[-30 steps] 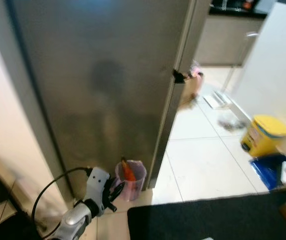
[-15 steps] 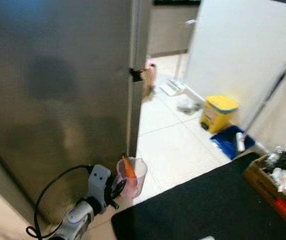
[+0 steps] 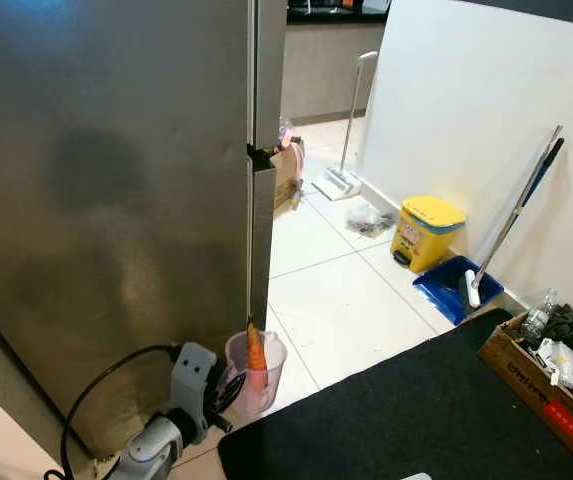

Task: Restocking fridge

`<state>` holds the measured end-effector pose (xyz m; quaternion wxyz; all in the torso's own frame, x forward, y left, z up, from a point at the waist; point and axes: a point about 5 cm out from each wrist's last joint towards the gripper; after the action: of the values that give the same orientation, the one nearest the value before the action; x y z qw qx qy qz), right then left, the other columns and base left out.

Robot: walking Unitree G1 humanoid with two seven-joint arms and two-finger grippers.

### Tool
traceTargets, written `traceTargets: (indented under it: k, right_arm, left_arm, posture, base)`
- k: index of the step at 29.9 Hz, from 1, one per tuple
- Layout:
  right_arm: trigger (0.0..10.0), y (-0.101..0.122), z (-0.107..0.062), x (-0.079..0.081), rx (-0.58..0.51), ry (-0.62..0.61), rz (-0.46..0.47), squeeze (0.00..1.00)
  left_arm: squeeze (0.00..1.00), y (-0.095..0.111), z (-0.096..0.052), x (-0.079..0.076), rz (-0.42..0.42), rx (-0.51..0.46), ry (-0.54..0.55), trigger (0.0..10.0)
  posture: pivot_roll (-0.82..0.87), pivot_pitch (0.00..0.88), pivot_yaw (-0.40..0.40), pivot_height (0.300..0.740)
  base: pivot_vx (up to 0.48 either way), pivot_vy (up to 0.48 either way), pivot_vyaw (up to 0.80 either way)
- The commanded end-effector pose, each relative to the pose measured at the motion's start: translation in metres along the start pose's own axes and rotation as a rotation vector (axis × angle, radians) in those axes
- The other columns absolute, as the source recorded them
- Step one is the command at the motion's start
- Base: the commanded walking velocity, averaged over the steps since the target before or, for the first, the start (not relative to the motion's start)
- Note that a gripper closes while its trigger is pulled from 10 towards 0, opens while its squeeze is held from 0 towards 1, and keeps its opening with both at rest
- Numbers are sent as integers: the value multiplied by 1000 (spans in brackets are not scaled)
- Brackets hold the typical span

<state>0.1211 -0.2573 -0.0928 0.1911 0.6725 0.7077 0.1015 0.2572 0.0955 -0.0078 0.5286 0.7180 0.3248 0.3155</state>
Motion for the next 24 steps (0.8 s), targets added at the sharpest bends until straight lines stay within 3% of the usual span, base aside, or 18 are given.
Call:
traceTargets:
  k: [1,17,24]
  right_arm:
    - [10000,3,0,-1,-13,-1,0,0]
    - [10000,2,0,-1,-10,-2,-6,0]
    - [10000,1,0,-1,-8,-2,-6,0]
  left_arm:
    - [0,-3,-4,6,22,14,8,10000]
    - [0,7,0,2,35,-50,-58,10000]
    - [0,10,2,-5,21,-80,-136,10000]
  posture:
    - [-12,0,-35,740]
    - [-11,0,-39,740]
    - [-11,0,-36,740]
  base:
    - [345,0,0]
    - [351,0,0]
    - [0,0,0]
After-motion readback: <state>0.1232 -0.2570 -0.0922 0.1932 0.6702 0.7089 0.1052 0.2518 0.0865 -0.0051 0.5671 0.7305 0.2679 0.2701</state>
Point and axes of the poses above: a point about 5 cm out from each wrist's last joint towards the gripper, its own z axis pointing out of the wrist towards the gripper, its own y axis along the axis of the wrist's last joint, x = y × z, and after that the axes turned 11 degrees about z, right-handed
